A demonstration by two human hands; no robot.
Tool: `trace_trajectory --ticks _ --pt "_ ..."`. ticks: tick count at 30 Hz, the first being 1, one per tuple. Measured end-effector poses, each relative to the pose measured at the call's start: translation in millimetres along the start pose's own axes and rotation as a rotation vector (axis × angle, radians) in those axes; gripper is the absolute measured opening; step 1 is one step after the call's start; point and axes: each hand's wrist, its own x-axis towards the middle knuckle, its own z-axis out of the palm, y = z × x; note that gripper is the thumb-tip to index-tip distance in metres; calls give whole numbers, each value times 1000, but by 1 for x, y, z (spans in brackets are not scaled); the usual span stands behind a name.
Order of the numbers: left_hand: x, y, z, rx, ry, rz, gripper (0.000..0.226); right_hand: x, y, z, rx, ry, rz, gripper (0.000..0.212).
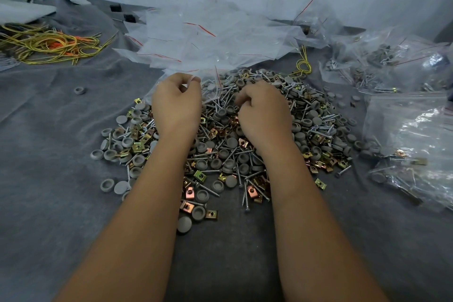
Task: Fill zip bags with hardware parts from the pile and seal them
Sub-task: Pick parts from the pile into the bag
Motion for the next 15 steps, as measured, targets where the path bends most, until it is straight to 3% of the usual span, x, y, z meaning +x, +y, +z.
trace_trajectory --ticks 6,9,15 --pt "0 0 1 15 -23 -6 25 -3 -2 -2 -161 -144 18 20" --pt "1 -1 1 27 -18 0 26 -2 -3 0 -275 -247 -36 24" --pt "2 -2 3 60 -21 14 24 -1 -2 1 -240 -244 -69 22"
